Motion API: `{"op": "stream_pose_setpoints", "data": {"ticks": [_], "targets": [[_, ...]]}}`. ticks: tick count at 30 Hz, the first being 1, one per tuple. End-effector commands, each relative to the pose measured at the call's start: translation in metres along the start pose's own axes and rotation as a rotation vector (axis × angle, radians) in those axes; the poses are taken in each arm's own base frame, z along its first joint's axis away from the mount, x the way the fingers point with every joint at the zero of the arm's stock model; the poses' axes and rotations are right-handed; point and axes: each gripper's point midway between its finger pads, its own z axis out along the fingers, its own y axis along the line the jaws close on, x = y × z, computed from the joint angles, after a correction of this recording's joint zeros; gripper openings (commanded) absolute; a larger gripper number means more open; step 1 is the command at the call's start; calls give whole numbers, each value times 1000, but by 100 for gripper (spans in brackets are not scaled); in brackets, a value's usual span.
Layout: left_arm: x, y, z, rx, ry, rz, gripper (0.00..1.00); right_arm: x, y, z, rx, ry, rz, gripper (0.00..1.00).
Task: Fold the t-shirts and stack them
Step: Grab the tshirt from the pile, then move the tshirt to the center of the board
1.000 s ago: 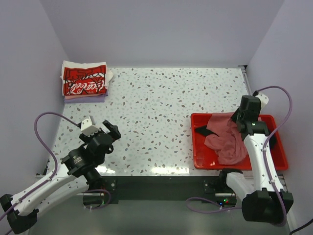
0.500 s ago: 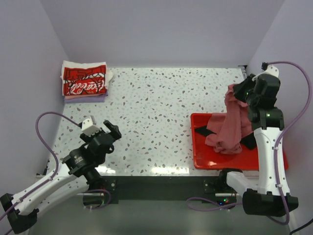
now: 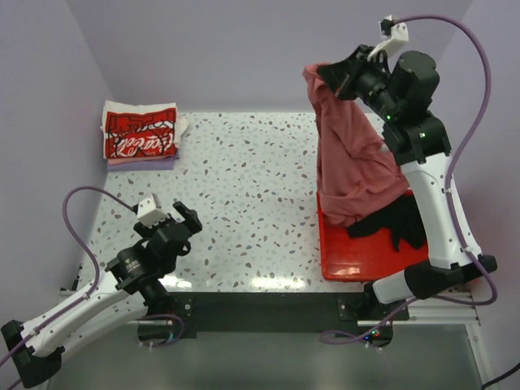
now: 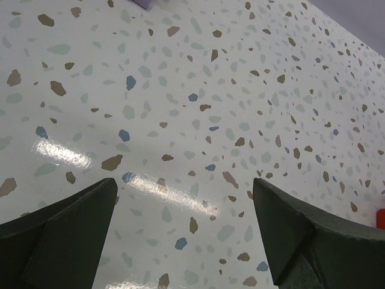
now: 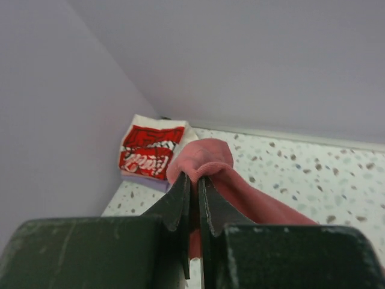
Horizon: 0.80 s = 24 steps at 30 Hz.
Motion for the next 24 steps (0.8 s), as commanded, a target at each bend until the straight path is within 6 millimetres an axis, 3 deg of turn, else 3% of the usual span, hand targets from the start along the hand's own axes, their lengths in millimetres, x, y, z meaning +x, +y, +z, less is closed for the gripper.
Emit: {"op": "stream_pose_setpoints", "data": {"ticks": [1, 6, 10, 11, 12, 16, 20, 24], "targets": [[-6, -1, 3, -4, -45, -8, 100, -60, 74, 3, -236, -199, -55, 0], [-3, 0, 3, -3, -31, -10, 100, -74, 120, 31, -359, -246, -16, 0], [-1, 0, 4, -2, -34, -7, 100, -78, 171, 47, -477, -274, 29, 0], [-2, -1, 4, 0, -34, -7, 100, -93, 186, 39, -511, -322, 36, 0], [-2, -1, 3, 1, -31, -6, 100, -84, 189, 53, -517, -313, 52, 0], [-3, 0, 3, 0, -33, -12, 100, -98, 234, 43, -634, -444, 159, 0], [-4, -2, 2, 8, -35, -18, 100, -94, 258, 43, -660, -491, 202, 0], [-4, -1, 2, 9, -35, -20, 100, -81, 264, 46, -663, -452, 215, 0]]}}
